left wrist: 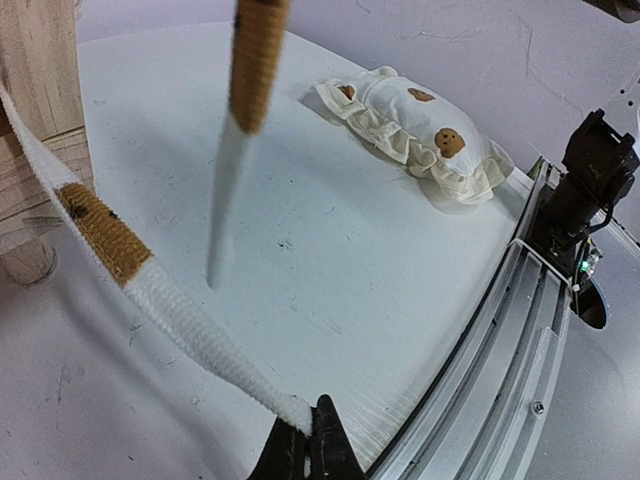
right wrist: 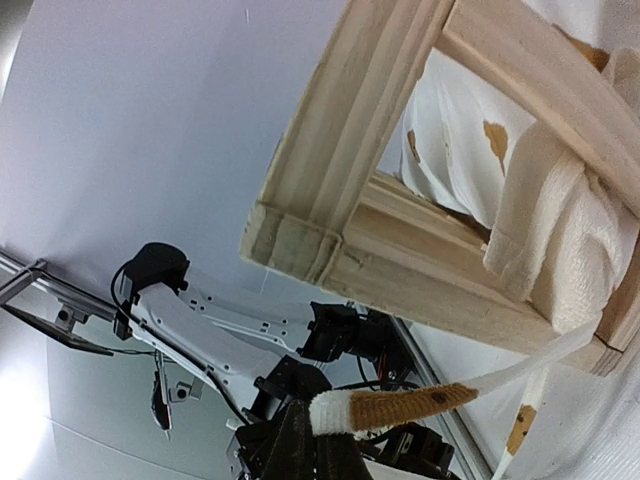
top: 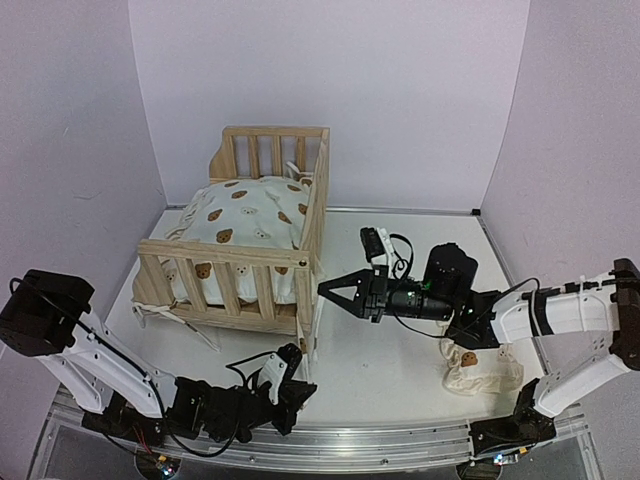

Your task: Set up the pet bed

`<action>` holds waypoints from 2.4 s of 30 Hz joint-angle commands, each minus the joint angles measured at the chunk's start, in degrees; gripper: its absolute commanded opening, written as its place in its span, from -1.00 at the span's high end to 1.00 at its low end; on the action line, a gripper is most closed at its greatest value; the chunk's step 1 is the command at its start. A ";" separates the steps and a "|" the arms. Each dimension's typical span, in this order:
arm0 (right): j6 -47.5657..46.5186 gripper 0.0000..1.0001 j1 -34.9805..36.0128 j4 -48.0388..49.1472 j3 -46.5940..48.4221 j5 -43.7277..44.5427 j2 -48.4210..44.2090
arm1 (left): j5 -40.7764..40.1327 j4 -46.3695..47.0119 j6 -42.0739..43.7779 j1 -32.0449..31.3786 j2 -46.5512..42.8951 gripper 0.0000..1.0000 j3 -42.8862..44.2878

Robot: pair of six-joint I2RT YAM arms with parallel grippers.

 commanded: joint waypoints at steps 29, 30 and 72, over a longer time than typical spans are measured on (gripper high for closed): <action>-0.93 1.00 7.01 9.12 5.17 15.15 5.35 | -2.92 3.74 -0.53 -2.73 -1.08 1.00 -2.37; -2.62 1.00 7.31 6.35 5.53 15.35 5.92 | -2.86 3.76 -0.23 -2.85 -1.13 1.00 -2.33; -53.31 -0.53 14.92 23.69 -2.03 18.15 27.20 | -1.52 -2.58 0.29 0.28 -27.39 1.00 -9.11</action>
